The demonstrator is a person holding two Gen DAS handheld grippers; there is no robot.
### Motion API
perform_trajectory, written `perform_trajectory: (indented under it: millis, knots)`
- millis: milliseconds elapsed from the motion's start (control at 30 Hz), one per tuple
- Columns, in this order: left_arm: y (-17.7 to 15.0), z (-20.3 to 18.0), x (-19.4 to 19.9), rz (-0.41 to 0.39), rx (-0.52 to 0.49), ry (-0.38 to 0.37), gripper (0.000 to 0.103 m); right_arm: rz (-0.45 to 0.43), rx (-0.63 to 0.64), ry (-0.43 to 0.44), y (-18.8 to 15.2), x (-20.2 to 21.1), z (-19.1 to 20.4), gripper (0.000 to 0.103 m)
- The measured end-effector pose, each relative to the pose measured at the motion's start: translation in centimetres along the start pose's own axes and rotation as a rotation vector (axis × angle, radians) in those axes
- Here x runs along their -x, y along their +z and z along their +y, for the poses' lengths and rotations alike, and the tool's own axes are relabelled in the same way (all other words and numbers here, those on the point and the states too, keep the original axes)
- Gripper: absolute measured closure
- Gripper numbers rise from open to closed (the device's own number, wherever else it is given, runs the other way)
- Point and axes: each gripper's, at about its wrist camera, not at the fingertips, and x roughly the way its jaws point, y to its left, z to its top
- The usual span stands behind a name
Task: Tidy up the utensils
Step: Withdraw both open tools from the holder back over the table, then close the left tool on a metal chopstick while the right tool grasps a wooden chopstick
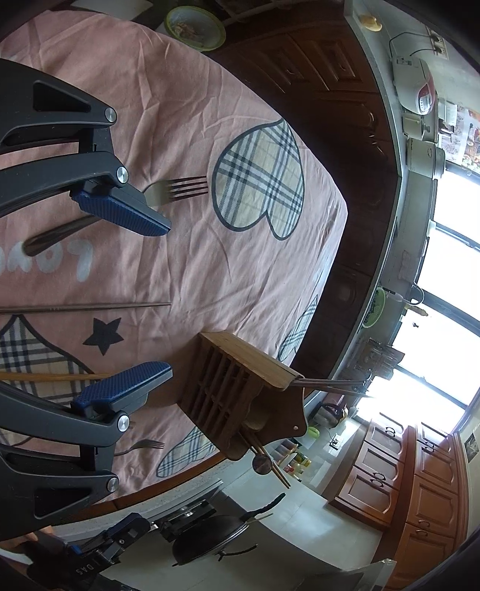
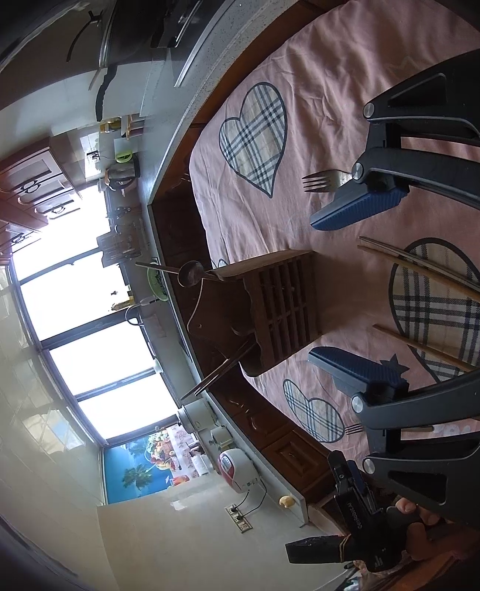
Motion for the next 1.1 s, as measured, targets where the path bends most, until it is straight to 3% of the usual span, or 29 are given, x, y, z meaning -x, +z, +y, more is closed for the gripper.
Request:
perform_trajectory:
  millis: [467, 900, 1033, 1100]
  knots:
    - [-2.3, -0.2, 1.0, 0.036, -0.022, 0.020, 0.033, 0.032, -0.010, -0.022, -3.2, 1.6, -0.7, 0.036]
    - [-2.8, -1.1, -0.4, 0.082, -0.063, 0.051, 0.033, 0.093, -0.030, -0.021, -4.6, 0.0, -1.3, 0.035]
    - [-2.8, -1.3, -1.1, 0.092, -0.076, 0.063, 0.033, 0.106, -0.042, -0.022, -5.0, -0.7, -1.5, 0.008]
    - [-2.8, -1.4, -1.5, 0.094, -0.083, 0.069, 0.033, 0.106, -0.035, -0.032, -5.2, -0.9, -1.5, 0.008]
